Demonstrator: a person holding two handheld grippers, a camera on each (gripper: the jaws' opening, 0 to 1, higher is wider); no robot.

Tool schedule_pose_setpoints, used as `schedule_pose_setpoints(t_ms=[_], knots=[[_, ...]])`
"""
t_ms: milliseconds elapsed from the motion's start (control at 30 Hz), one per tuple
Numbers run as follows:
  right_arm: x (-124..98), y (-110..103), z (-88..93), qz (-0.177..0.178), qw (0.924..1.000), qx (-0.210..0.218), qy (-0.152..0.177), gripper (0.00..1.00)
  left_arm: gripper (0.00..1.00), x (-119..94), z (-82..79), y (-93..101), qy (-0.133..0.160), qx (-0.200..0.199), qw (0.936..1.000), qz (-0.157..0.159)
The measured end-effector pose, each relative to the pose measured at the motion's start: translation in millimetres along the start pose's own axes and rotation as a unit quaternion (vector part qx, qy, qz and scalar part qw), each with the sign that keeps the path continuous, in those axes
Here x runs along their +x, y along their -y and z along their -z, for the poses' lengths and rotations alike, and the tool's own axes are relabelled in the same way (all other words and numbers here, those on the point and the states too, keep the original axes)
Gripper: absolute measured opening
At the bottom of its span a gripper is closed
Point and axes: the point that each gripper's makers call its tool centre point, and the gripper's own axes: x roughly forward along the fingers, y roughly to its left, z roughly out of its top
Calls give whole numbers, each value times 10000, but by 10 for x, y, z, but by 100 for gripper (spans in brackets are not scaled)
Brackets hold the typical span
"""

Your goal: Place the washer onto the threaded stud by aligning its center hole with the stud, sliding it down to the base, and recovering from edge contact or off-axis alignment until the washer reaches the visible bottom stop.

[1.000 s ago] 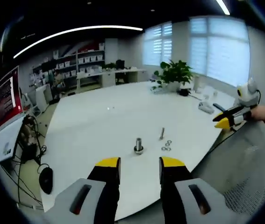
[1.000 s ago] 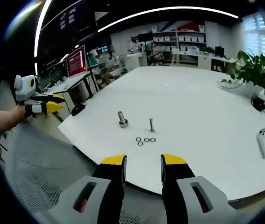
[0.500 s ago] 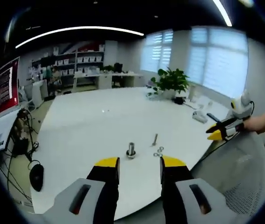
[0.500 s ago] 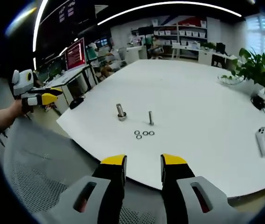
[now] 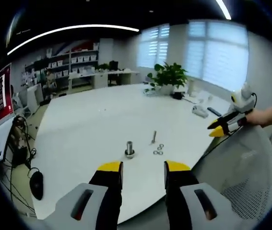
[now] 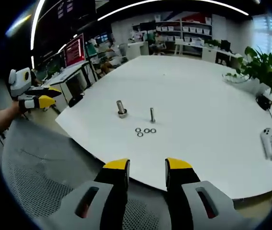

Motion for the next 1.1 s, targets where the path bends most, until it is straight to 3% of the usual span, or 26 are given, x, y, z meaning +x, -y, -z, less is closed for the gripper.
schedule_pose_setpoints(t_ms=[333, 500, 700, 767, 833, 933, 1100], knots=[[11, -46, 39, -87, 9998, -111, -123, 32, 32, -15, -22, -15, 79, -75, 9999, -23], [-27, -6, -42, 30, 9999, -92, 79, 32, 32, -5, 40, 10, -57, -91, 9999, 56], [10, -76, 21, -116, 9989, -359, -263, 33, 32, -25, 9, -44, 33, -125, 9999, -66], [15, -66, 46, -175, 9959, -701, -549, 33, 32, -26, 24, -61, 10, -117, 9999, -105], [48, -42, -61, -186, 9931, -1046, -503, 34, 32, -27, 33, -65, -5, -149, 9998, -116], [156, -93, -141, -413, 9905, -1131, -668, 35, 32, -33, 22, -72, 33, -122, 9998, -139], [509, -175, -226, -599, 9910, -946, -736, 35, 32, -21, 70, -73, -87, -53, 9998, -173]])
